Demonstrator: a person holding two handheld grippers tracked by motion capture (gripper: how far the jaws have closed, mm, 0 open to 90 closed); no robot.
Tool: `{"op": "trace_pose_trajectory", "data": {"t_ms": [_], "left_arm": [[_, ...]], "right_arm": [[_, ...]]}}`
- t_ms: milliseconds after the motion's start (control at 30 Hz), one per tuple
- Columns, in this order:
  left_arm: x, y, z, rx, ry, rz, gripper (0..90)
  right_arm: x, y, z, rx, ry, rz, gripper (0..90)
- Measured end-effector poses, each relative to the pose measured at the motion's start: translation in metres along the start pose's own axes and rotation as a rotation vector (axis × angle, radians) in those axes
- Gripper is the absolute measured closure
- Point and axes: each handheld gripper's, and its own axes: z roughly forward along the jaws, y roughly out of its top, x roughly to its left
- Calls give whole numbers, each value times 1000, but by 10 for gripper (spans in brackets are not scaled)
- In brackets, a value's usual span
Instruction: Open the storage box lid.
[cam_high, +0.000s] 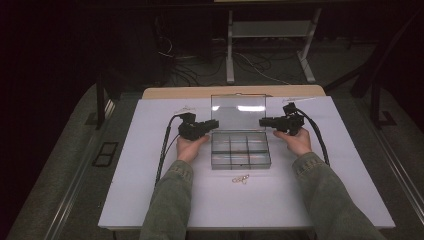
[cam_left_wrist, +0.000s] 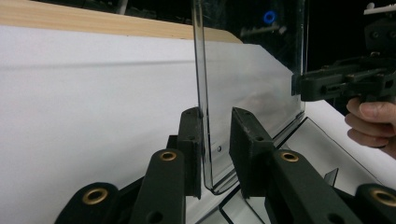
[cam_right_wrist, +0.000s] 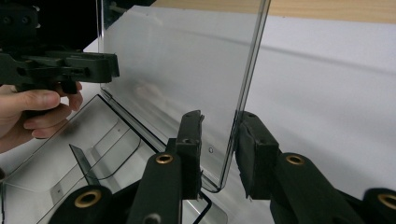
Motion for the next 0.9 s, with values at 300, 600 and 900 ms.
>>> {"op": "trace_pose_trajectory", "data": {"t_ms": [300,600,900], "left_arm": [[3,-2,2,1,4,-29,692],[5,-3,4,5,11,-35,672],[7,-5,6,17,15,-65,631]], "right_arm": [[-4,-6,6,6,8,31,706],[-7,-7,7,4,15,51,691],[-9,-9,10,11,12,65,638]]}}
